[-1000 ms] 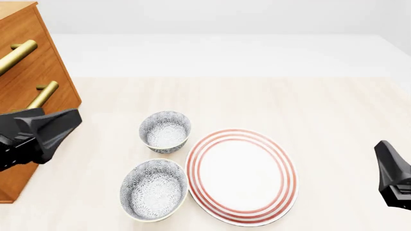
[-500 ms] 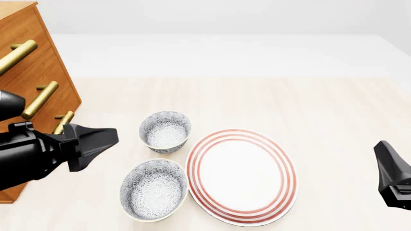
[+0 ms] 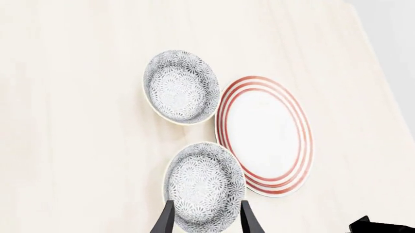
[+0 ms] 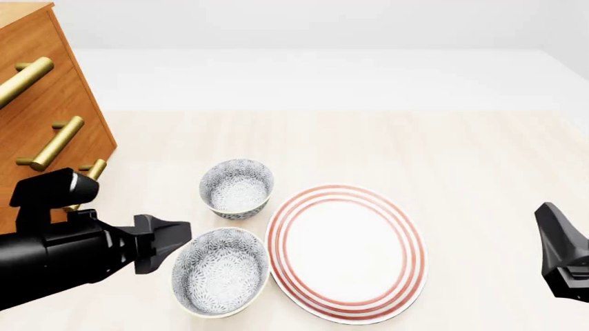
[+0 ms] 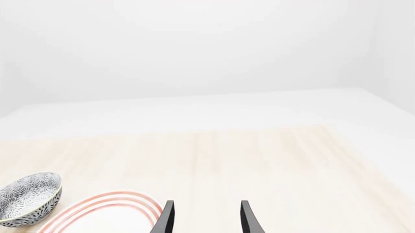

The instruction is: Stack the bowl in the middle on the bowl at the back.

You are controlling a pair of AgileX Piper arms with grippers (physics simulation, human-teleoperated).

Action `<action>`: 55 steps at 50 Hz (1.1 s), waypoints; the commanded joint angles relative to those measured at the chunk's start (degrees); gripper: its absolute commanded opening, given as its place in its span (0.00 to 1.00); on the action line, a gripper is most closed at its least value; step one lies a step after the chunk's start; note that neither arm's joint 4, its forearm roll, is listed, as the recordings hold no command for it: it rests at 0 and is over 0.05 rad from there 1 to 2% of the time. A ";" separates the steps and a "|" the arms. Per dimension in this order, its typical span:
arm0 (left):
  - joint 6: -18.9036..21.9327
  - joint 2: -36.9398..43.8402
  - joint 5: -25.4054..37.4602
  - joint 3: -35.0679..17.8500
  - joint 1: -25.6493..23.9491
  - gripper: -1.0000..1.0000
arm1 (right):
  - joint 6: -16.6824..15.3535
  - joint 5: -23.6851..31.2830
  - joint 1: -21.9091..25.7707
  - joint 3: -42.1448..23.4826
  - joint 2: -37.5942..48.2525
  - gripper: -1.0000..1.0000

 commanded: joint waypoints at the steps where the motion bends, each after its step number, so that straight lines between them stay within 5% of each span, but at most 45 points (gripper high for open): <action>1: 2.96 4.75 -3.71 1.90 2.96 1.00 | -0.17 0.15 -0.01 0.00 -0.17 1.00; 20: 5.23 10.71 -10.29 4.80 4.61 1.00 | -0.07 -0.46 0.01 -0.02 0.41 1.00; 55: 3.01 21.96 -26.72 11.79 4.86 1.00 | -0.12 -0.43 0.07 -0.01 0.41 1.00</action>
